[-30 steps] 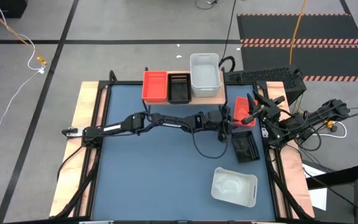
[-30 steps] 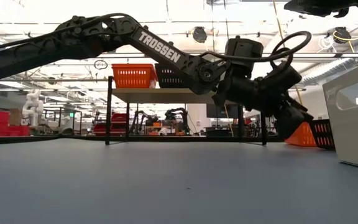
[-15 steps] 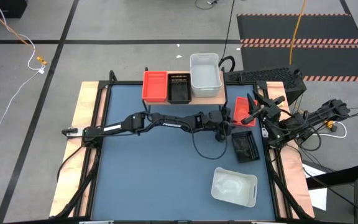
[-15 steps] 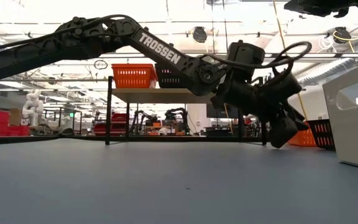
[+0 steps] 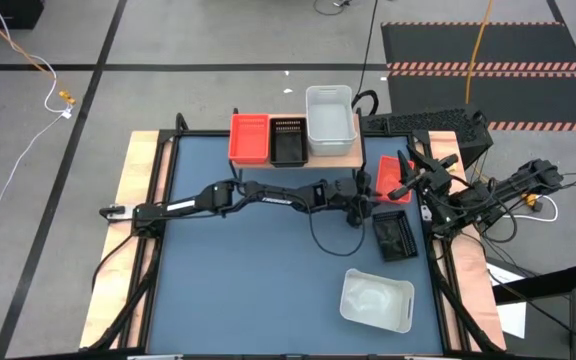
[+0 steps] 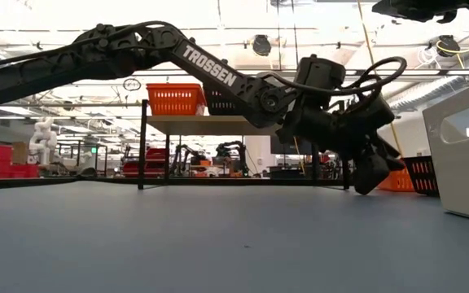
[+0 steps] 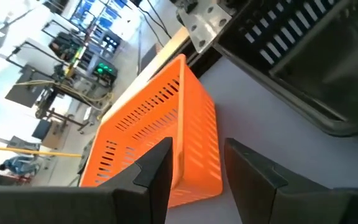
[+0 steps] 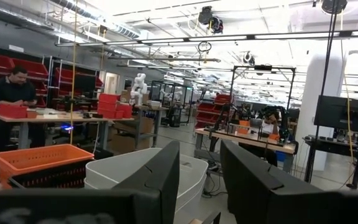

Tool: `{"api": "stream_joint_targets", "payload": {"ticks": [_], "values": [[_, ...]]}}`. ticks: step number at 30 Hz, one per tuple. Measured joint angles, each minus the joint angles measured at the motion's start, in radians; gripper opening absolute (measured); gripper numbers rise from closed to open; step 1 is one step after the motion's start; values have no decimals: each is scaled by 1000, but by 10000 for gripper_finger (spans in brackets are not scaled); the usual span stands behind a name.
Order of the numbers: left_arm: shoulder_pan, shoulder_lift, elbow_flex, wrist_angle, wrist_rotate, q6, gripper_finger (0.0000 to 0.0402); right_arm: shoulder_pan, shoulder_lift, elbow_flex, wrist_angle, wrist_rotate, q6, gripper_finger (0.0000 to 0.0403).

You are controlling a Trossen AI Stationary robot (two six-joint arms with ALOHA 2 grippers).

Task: Stack baskets on shelf by color
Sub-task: Stack the orange bin on top of the other orange bins on the shelf

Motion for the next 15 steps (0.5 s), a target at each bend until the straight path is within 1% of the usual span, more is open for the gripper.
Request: {"api": "stream_joint_targets", "payload": {"ticks": [11, 15], "values": [[-5, -4, 2, -67, -5, -20, 145, 0, 0, 0, 0, 0, 0, 109], [-19, -4, 3, -70, -8, 7, 145, 0, 0, 0, 0, 0, -5, 109]]}}
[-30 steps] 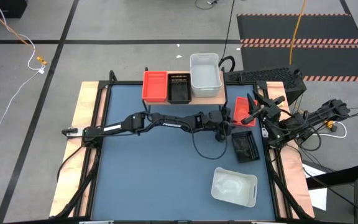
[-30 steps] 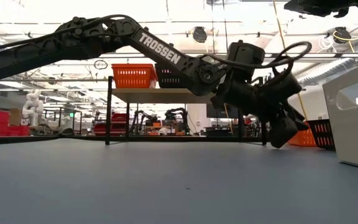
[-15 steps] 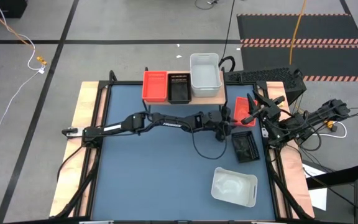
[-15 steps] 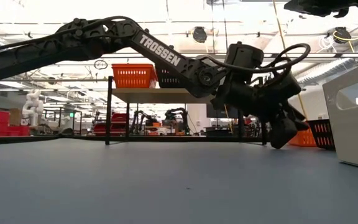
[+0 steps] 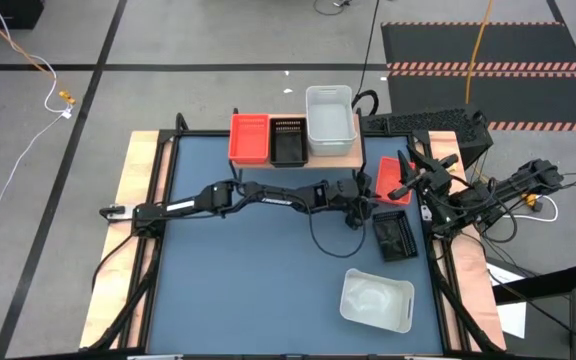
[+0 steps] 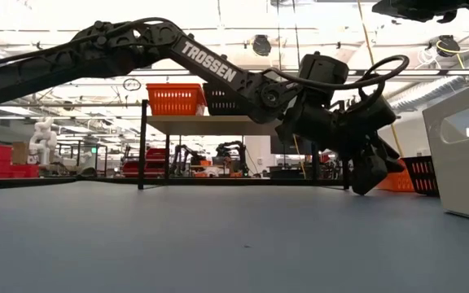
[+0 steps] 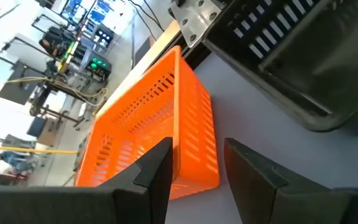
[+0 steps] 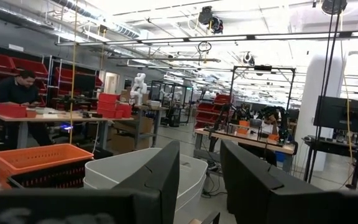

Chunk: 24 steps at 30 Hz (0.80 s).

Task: Stack baskets on shelf by color
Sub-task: Stack the orange bin on top of the other orange bins on the shelf

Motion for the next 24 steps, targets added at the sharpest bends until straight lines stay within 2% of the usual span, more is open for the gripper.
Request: {"api": "stream_joint_targets", "payload": {"ticks": [7, 16, 24], "values": [[-11, 3, -2, 54, 2, -23, 145, 0, 0, 0, 0, 1, -22, 109], [9, 6, -3, 91, -4, -152, 145, 0, 0, 0, 0, 3, -23, 109], [13, 6, -3, 89, -6, -115, 145, 0, 0, 0, 0, 2, -4, 109]]}}
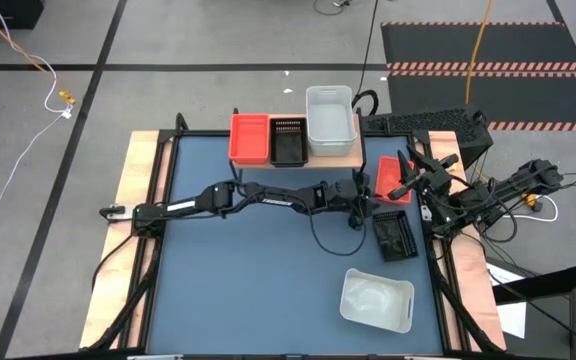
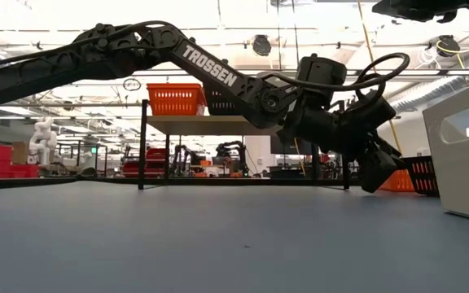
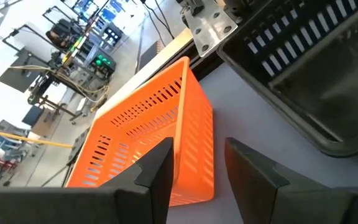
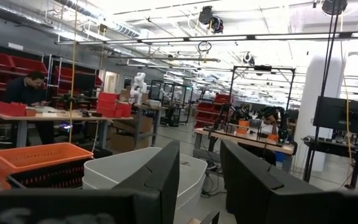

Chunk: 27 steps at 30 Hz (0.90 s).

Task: Stack baskets on shelf by color
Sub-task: Stack the orange bin on top of the other orange bins on the shelf

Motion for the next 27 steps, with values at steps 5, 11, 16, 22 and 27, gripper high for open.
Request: {"api": "stream_joint_targets", "payload": {"ticks": [5, 11, 16, 22, 27], "values": [[0, 0, 0, -27, -3, -2, 145, 0, 0, 0, 0, -1, 8, 109], [-19, -5, 3, -71, -18, 90, 126, 0, 0, 0, 0, -1, 6, 109], [-43, -15, 3, -85, -25, 133, 87, 0, 0, 0, 0, 0, -7, 109], [-55, -25, 0, -21, -55, 121, 52, 0, 0, 0, 0, 2, -20, 109], [-22, -27, 0, 23, -64, 53, 56, 0, 0, 0, 0, 2, -19, 109]]}}
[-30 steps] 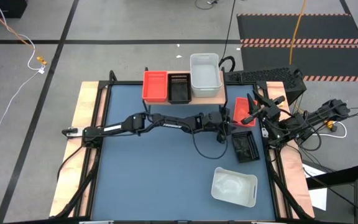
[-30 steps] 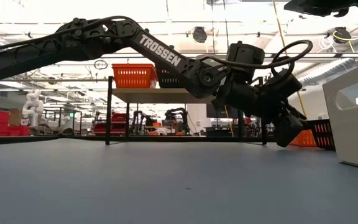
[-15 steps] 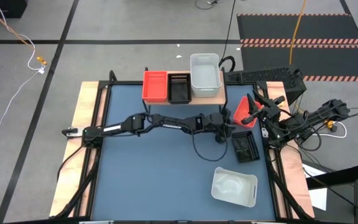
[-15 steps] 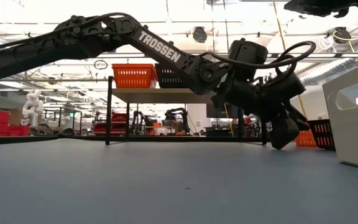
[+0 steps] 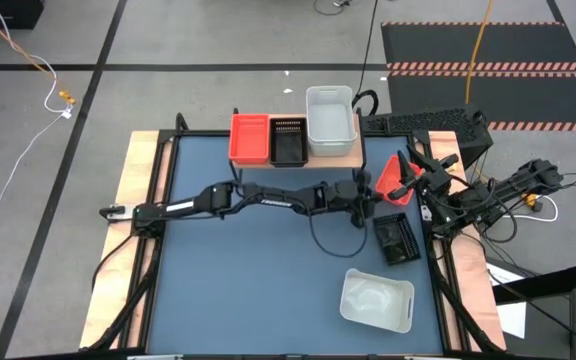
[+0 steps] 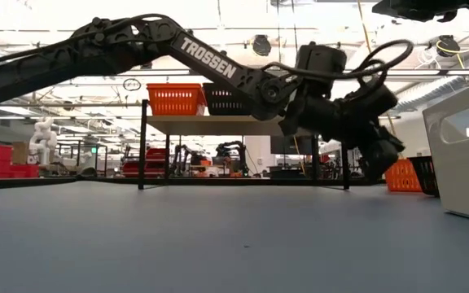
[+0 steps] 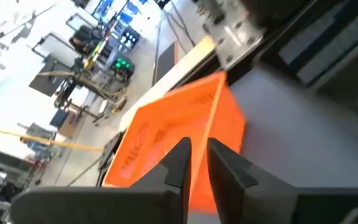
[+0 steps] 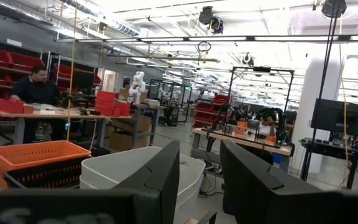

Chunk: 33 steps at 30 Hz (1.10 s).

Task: Stack baskets on shelf by color
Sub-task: Stack the orange bin on top of the other orange bins on the shelf

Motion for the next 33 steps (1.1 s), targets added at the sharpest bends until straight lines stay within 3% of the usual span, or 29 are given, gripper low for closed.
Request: {"api": "stream_joint_targets", "payload": {"ticks": [10, 13, 17, 24, 33], "values": [[17, 10, 0, 26, 89, 56, 205, 0, 2, 0, 0, -30, 48, 109], [11, 10, 0, 58, 95, 67, 232, 0, 2, 0, 0, -31, 56, 109], [10, 10, 0, 46, 97, 73, 236, 0, 2, 0, 0, -43, 72, 109], [5, 37, 2, 23, 116, 165, 198, 0, 5, 0, 0, -60, 80, 109], [-80, 45, 2, 100, 139, 161, 186, 0, 4, 0, 0, -60, 79, 109]]}}
